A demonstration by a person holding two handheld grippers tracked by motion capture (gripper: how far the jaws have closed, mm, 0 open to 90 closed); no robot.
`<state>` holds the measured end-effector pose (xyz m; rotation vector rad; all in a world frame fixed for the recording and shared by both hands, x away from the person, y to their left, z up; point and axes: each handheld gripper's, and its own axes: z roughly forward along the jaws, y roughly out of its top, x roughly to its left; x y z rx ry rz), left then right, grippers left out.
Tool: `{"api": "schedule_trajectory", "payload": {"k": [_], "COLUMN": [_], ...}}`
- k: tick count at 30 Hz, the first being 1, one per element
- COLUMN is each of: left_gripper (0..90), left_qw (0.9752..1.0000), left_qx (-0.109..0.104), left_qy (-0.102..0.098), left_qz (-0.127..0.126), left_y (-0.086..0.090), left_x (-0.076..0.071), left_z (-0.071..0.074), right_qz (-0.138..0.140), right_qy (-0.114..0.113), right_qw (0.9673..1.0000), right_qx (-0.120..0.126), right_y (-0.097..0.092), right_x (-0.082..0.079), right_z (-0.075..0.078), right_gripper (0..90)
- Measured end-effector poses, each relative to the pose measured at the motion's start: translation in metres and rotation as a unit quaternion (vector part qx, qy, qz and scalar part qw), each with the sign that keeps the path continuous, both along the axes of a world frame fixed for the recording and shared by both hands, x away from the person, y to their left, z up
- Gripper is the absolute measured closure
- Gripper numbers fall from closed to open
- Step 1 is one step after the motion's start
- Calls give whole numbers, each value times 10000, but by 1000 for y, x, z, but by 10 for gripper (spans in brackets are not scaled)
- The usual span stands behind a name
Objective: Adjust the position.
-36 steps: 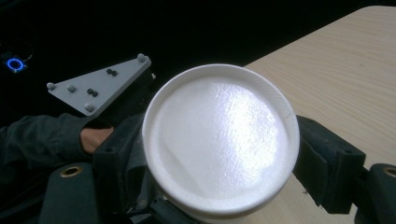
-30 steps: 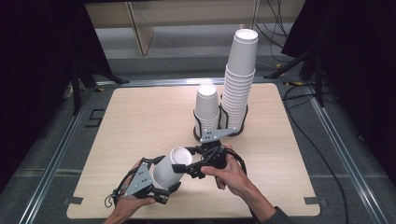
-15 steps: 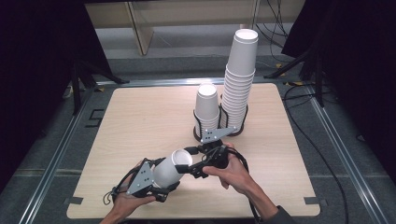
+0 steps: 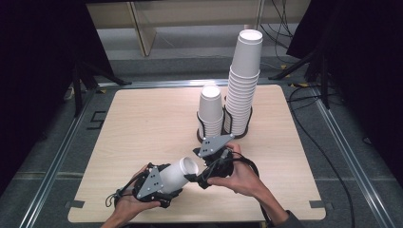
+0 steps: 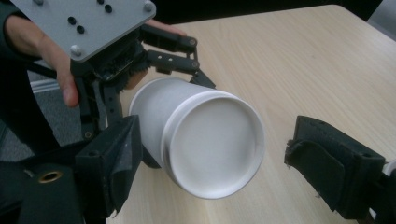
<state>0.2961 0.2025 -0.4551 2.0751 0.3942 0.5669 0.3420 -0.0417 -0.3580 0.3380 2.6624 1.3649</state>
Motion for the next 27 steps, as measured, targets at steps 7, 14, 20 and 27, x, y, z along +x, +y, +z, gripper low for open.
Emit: {"api": "schedule_trajectory", "payload": {"k": [7,14,20,27], "left_gripper": [141,141,141,141], "left_qw": [9988,9975,9961,9951], "left_qx": [465,653,776,811], "left_qy": [-27,-129,-221,-276], "left_qz": [-129,-236,-356,-492], "left_y": [-3,-7,-9,-12], "left_x": [-1,-5,-7,-10], "left_z": [-1,-1,-1,-1], "right_qz": [235,393,563,746], "right_qy": [-66,196,276,466], "right_qw": [9985,9958,9941,9923], "right_qx": [-486,-801,-890,-873], "right_y": [7,13,19,23], "right_x": [-4,-6,-4,-1], "right_z": [-6,-17,-25,-34], "right_gripper": [177,174,168,177]}}
